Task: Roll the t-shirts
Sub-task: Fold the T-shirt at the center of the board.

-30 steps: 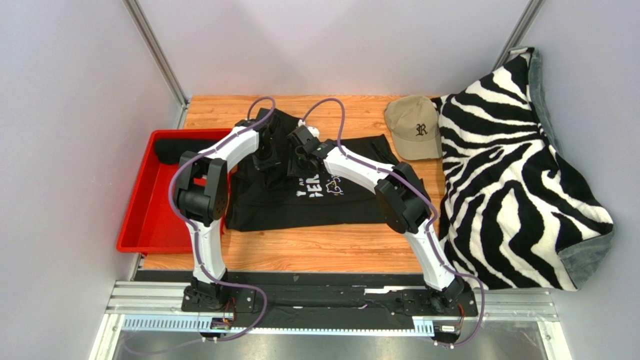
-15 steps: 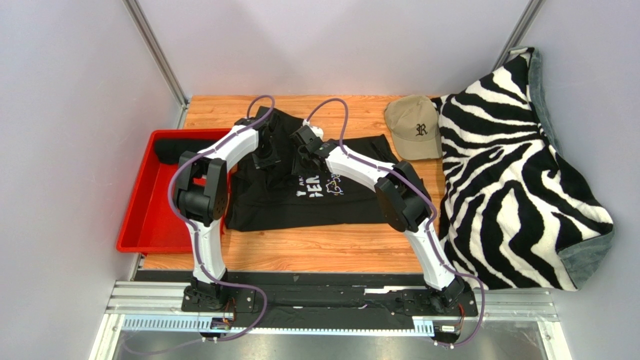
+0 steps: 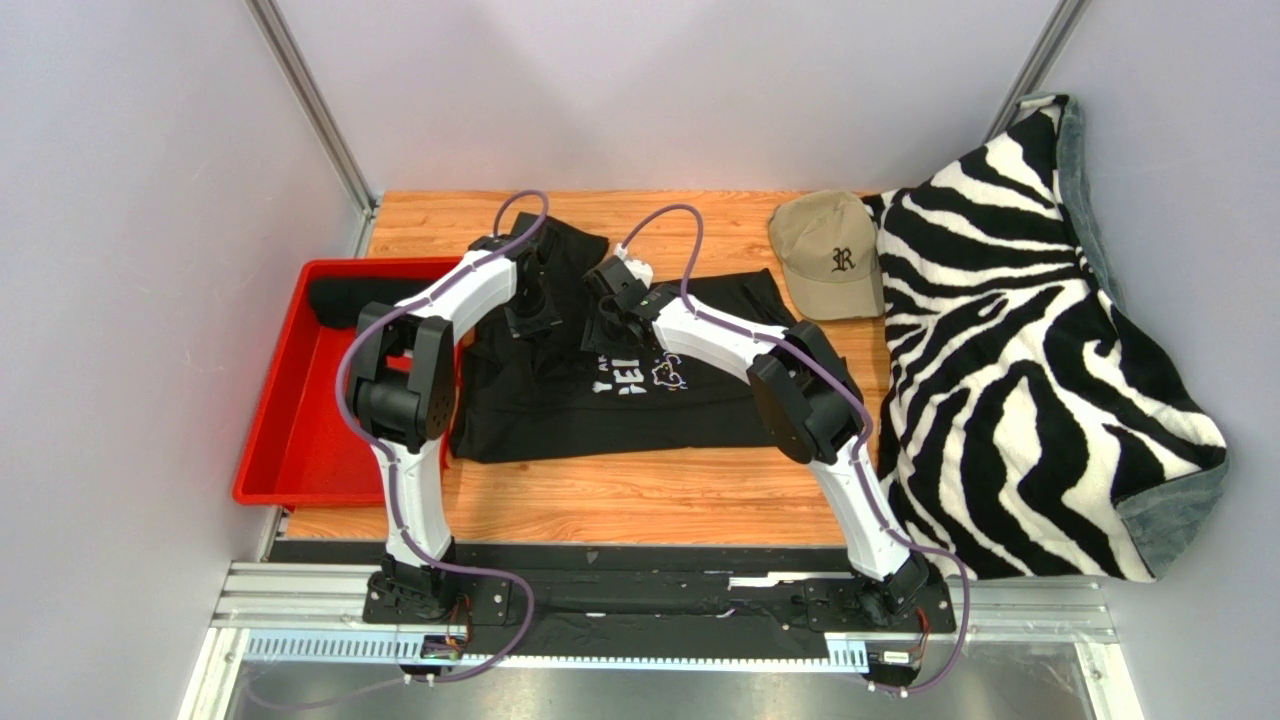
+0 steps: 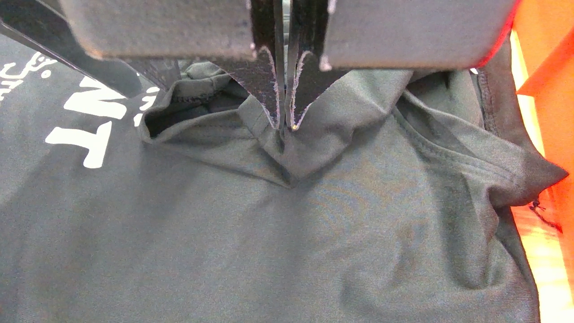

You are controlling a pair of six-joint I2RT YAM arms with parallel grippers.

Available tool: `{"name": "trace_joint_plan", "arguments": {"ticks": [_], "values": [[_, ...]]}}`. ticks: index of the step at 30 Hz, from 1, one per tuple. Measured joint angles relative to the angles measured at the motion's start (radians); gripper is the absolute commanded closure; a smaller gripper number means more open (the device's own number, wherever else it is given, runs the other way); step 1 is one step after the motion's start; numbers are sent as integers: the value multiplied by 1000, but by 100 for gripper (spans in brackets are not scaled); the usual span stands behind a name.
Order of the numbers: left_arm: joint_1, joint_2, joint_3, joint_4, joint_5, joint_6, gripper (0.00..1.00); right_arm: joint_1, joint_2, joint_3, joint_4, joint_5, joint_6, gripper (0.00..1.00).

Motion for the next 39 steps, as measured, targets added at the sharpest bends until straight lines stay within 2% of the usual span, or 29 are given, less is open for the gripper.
{"name": "trace_joint_plan", "arguments": {"ticks": [19, 39], "values": [[3, 0, 0, -1, 9, 0, 100, 19, -16, -16, 38, 18, 76, 57], [15, 0, 0, 0, 27, 0, 100, 19, 15, 89, -9, 29, 83, 57]]}}
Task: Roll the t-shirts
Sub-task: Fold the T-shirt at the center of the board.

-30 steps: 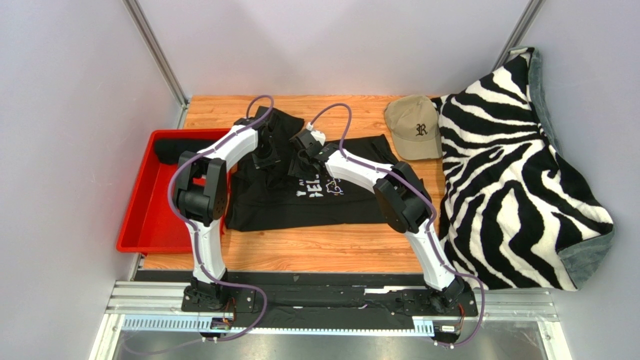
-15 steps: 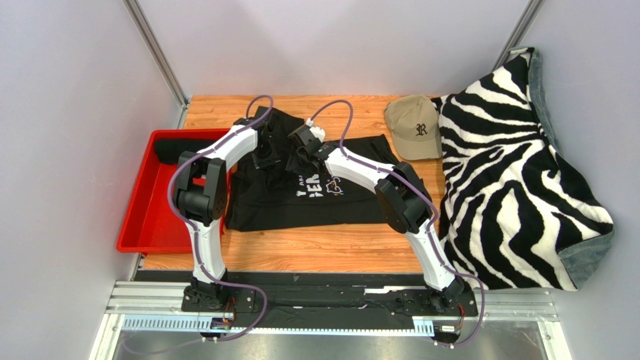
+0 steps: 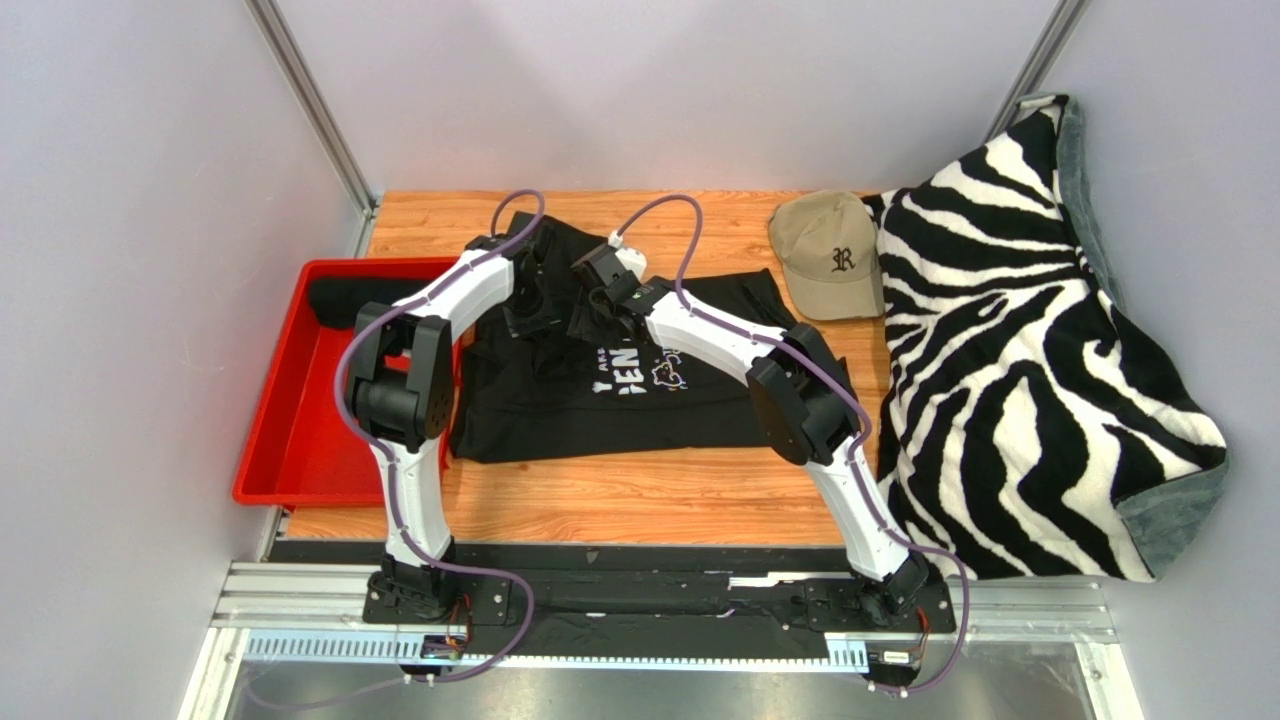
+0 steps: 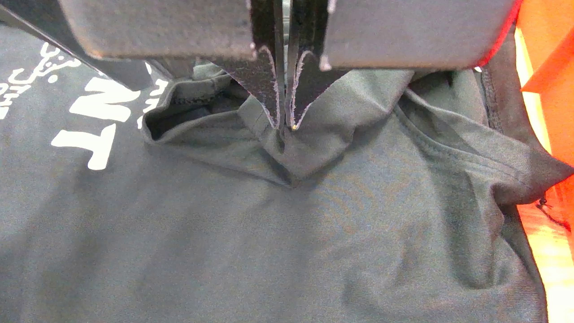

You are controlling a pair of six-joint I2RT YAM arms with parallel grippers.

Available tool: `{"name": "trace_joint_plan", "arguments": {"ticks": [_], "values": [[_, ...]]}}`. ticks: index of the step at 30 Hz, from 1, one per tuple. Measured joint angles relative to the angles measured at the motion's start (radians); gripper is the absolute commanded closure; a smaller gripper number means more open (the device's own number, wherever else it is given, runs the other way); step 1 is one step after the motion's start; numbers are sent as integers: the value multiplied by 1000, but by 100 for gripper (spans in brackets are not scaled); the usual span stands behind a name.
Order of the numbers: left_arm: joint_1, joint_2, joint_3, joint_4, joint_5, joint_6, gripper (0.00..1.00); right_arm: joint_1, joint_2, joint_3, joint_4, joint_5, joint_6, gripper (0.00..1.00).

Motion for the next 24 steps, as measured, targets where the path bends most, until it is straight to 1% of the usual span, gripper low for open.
{"name": "trace_joint_plan", "arguments": {"ticks": [2, 5, 6, 8, 9, 11, 12, 15, 24], "values": [[0, 0, 0, 1, 3, 0, 100, 0, 9, 0, -7, 0, 0, 58], [0, 0, 0, 2, 8, 0, 100, 2, 27, 0, -21, 3, -2, 63], [1, 0, 0, 3, 10, -1, 100, 3, 33, 0, -27, 5, -4, 68], [1, 0, 0, 6, 11, -1, 100, 6, 40, 0, -38, 6, -10, 73], [1, 0, 0, 8, 12, -1, 100, 6, 40, 0, -44, 8, -12, 78], [3, 0, 0, 9, 15, -3, 100, 7, 40, 0, -47, 15, -17, 86], [4, 0, 0, 9, 18, -4, 100, 7, 40, 0, -47, 19, -19, 92], [8, 0, 0, 10, 21, -7, 100, 8, 40, -1, -51, 32, -27, 100], [27, 0, -2, 34, 38, -22, 100, 2, 13, -29, -60, 67, -51, 100]]}}
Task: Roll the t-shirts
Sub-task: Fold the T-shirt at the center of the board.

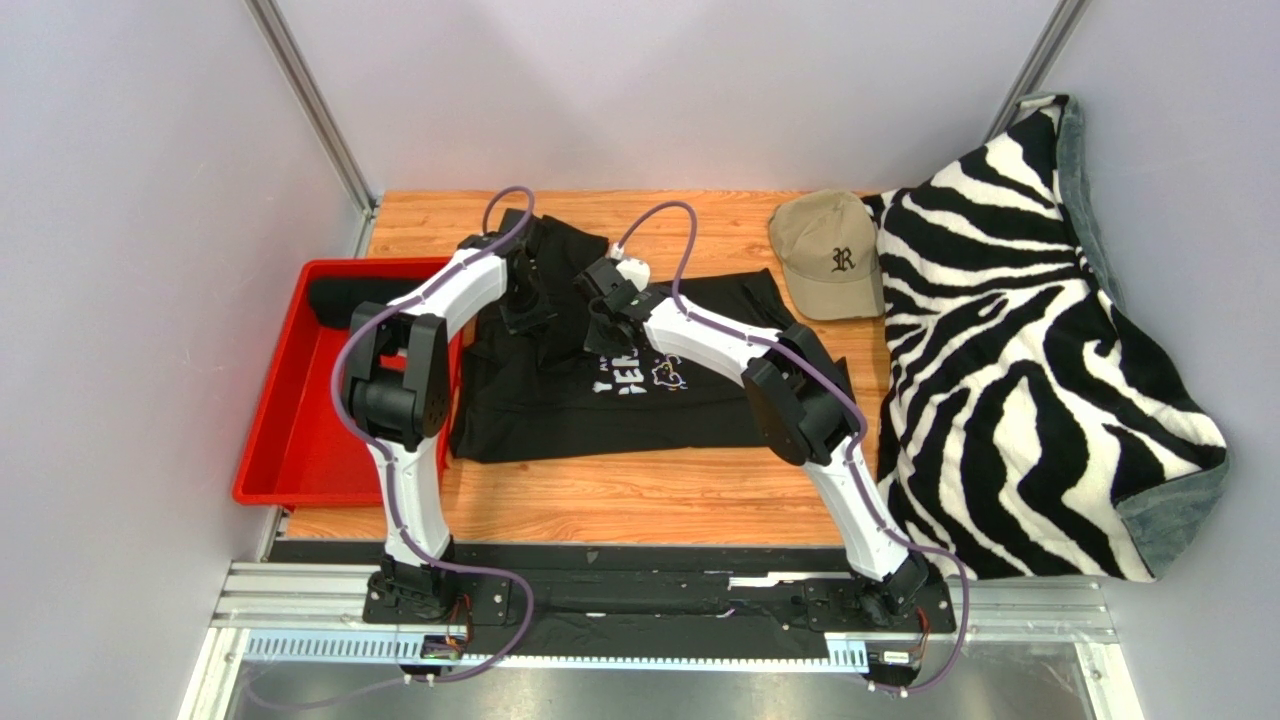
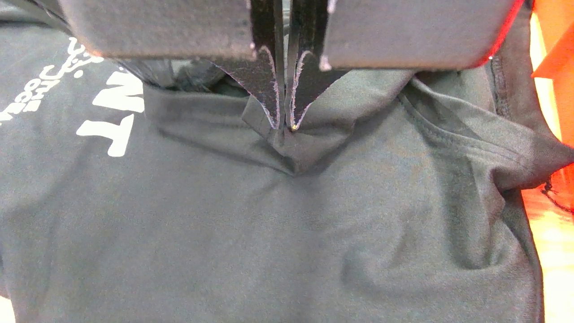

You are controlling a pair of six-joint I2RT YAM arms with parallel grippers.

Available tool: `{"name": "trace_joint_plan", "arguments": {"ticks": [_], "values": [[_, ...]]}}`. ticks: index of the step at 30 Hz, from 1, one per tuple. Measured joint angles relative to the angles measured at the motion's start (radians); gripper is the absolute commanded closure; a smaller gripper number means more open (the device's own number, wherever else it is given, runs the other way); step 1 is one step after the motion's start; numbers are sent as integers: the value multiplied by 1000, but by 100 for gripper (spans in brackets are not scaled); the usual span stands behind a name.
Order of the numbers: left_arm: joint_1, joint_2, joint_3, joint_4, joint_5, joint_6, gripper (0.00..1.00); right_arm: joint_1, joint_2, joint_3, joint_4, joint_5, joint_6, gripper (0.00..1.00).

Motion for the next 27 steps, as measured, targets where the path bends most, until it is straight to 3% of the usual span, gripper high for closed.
{"name": "trace_joint_plan", "arguments": {"ticks": [27], "values": [[60, -120, -121, 74, 13, -37, 100, -16, -79, -39, -27, 50, -82, 100]]}}
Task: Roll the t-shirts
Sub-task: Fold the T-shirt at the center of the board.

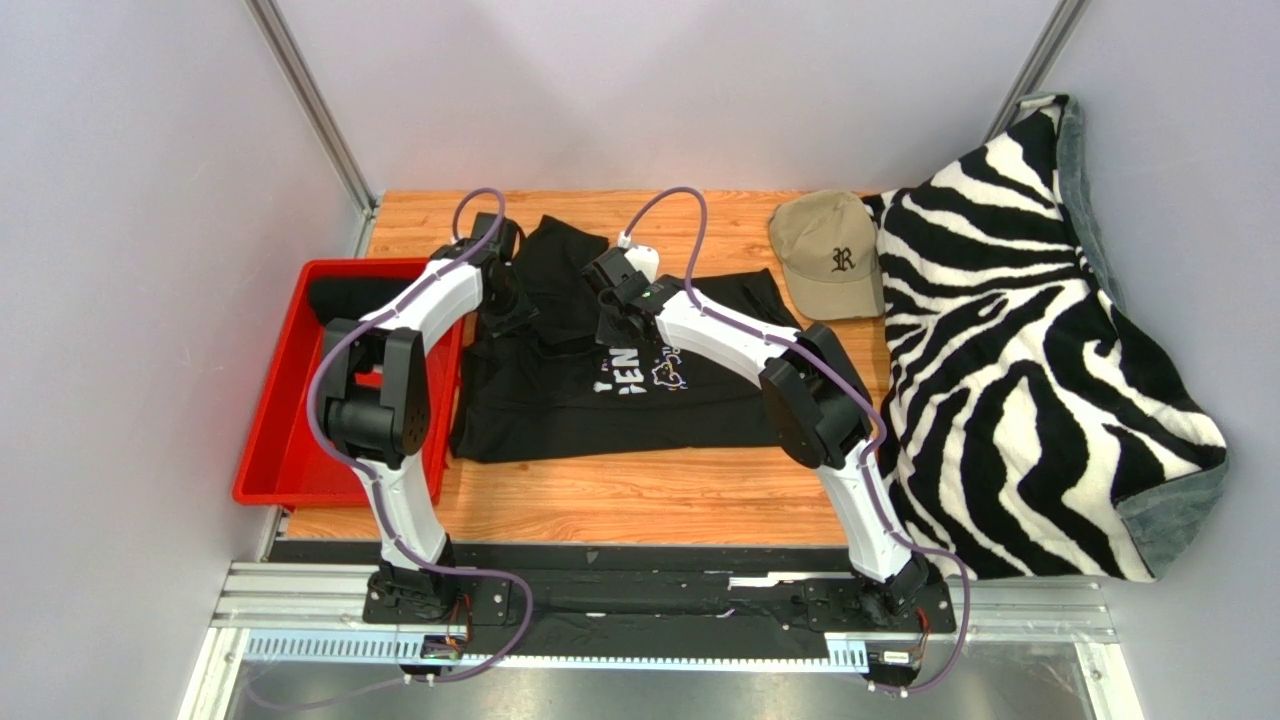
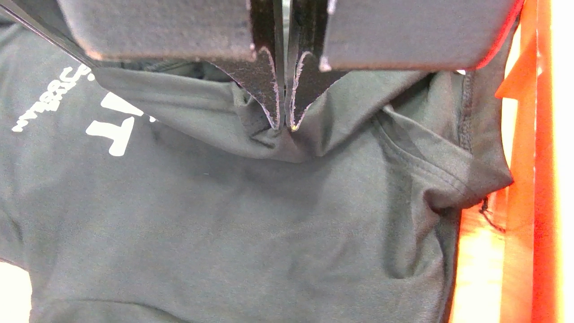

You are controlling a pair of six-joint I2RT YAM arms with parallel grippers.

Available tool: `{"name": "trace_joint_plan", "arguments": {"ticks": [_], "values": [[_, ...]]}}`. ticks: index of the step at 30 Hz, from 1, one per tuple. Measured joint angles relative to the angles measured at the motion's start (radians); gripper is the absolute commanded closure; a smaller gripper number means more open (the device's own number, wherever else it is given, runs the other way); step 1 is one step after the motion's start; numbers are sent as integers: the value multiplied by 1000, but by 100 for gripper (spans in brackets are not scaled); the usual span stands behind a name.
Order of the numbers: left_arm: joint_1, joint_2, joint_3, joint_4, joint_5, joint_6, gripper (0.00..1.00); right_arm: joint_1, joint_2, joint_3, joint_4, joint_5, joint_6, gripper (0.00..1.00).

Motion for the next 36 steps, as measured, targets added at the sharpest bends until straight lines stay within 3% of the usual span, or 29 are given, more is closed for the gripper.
{"name": "trace_joint_plan", "arguments": {"ticks": [2, 6, 7, 8, 10, 11, 14, 17, 18, 20, 21, 24, 28, 36], "values": [[4, -2, -17, 17, -5, 1, 99, -2, 0, 0, -2, 0, -2, 100], [12, -2, -37, 39, -11, 1, 86, -10, 0, 0, -5, 0, -11, 98], [14, -2, -37, 42, -12, 4, 69, -14, 0, 0, -5, 0, -15, 93], [18, -2, -37, 51, -11, 5, 61, -18, 0, 1, -6, -1, -17, 80], [25, -2, -37, 69, -11, 14, 49, -26, 0, 3, -6, -2, -24, 67], [27, -2, -37, 72, -11, 23, 45, -30, 0, 4, -6, -2, -28, 60], [32, -11, -37, 82, -9, 40, 39, -45, 0, 13, -13, -9, -49, 53], [32, -44, -37, 81, 0, 49, 46, -62, 0, 21, -13, -9, -69, 52], [32, -58, -37, 80, 3, 50, 61, -68, -2, 21, -13, -9, -75, 52], [32, -103, -39, 79, 23, 50, 74, -82, -15, 5, -13, -13, -93, 54], [31, -124, -43, 83, 35, 47, 87, -92, -29, -11, -15, -16, -100, 55], [20, -218, -90, 94, 85, 50, 100, -135, -98, -93, -11, -23, -136, 57], [-26, -276, -160, 104, 120, 35, 100, -226, -194, -207, -5, -35, -186, 60], [-236, -282, -295, 156, 212, -44, 100, -367, -298, -419, 11, -32, -266, 61]]}}
